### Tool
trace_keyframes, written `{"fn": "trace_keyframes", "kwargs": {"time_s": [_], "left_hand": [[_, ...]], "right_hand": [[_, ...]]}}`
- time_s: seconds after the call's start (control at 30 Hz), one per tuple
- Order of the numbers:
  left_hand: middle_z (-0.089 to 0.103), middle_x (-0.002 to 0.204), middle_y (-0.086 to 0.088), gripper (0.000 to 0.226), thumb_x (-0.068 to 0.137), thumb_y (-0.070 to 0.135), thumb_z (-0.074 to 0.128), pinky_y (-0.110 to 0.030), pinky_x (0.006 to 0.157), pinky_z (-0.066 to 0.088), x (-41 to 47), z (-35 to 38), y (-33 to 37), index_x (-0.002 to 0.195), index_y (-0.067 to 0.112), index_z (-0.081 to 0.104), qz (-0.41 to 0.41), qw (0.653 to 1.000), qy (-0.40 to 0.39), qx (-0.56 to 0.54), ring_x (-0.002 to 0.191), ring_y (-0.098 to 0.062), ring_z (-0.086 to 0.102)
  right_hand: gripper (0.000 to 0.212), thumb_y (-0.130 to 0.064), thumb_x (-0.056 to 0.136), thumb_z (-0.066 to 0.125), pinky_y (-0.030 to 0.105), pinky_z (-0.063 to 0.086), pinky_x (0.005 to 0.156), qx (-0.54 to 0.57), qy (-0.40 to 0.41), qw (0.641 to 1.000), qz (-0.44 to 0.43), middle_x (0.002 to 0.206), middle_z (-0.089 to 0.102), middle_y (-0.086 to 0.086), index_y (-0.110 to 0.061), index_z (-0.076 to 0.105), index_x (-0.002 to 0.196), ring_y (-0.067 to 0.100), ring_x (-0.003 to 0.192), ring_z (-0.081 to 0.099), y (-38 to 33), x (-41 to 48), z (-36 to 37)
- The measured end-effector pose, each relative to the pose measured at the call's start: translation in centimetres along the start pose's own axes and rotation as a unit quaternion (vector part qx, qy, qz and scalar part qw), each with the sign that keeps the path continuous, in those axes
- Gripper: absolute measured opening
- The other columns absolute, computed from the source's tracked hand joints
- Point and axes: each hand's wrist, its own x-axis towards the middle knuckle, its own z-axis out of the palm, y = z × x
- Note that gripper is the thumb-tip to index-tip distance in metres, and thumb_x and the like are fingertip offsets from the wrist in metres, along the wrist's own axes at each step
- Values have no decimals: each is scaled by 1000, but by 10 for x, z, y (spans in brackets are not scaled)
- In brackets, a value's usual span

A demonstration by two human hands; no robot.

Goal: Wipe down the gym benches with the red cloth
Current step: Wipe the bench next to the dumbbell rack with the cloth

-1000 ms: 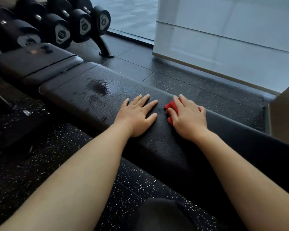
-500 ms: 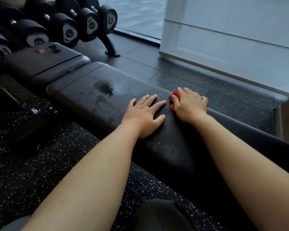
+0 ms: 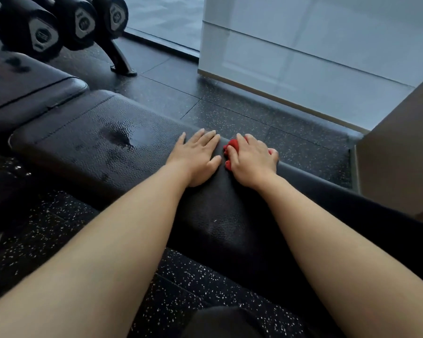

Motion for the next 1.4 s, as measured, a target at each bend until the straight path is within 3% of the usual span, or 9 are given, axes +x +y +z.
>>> {"fn": "trace_keyframes", "kwargs": {"time_s": [0.1, 0.17, 0.47, 0.67, 1.13, 1.4], "left_hand": [[-2, 160, 8, 62, 98, 46, 22, -45, 118, -3, 0, 0, -1, 152, 22, 4, 7, 1000, 6, -2, 146, -11, -5], [-2, 160, 8, 63, 98, 49, 21, -46, 118, -3, -1, 0, -2, 152, 22, 4, 9, 1000, 11, -7, 146, -11, -6], [-1, 160, 6, 65, 97, 50, 21, -49, 117, -3, -2, 1, -2, 152, 20, 4, 24, 1000, 5, -19, 146, -13, -5], [0, 160, 6, 64, 97, 50, 22, -48, 117, -3, -3, 1, -1, 152, 21, 5, 20, 1000, 14, -18, 146, -12, -5], [1, 160, 9, 63, 97, 50, 25, -45, 118, -2, -4, -1, 1, 152, 24, 6, 7, 1000, 21, -6, 146, -10, -4], [2, 160, 9, 63, 97, 50, 25, -45, 118, -2, -3, 1, 1, 152, 24, 7, 7, 1000, 23, -2, 146, -10, -3]], "right_hand": [[45, -48, 99, 26, 46, 28, 99, -1, -11, 999, 30, 137, 46, 4, -22, 45, 130, 27, 126, 43, -3, 11, -2], [45, -47, 99, 27, 45, 28, 99, -5, -2, 999, 36, 137, 46, 3, -23, 44, 133, 27, 126, 43, -5, 9, -1], [55, -47, 99, 27, 41, 17, 111, -5, 0, 999, 54, 157, 19, -1, -24, 24, 149, 19, 142, 21, 18, -55, -6], [52, -46, 99, 29, 42, 19, 108, -6, 9, 997, 71, 152, 29, -1, -24, 30, 146, 21, 137, 29, 16, -24, -4], [49, -46, 99, 29, 41, 23, 104, 3, 16, 1000, 20, 146, 38, -4, -25, 36, 142, 20, 132, 36, 27, -12, -4], [55, -47, 99, 25, 40, 18, 110, -8, 15, 999, 32, 156, 19, -3, -23, 21, 149, 18, 140, 22, 33, -56, -6]]}}
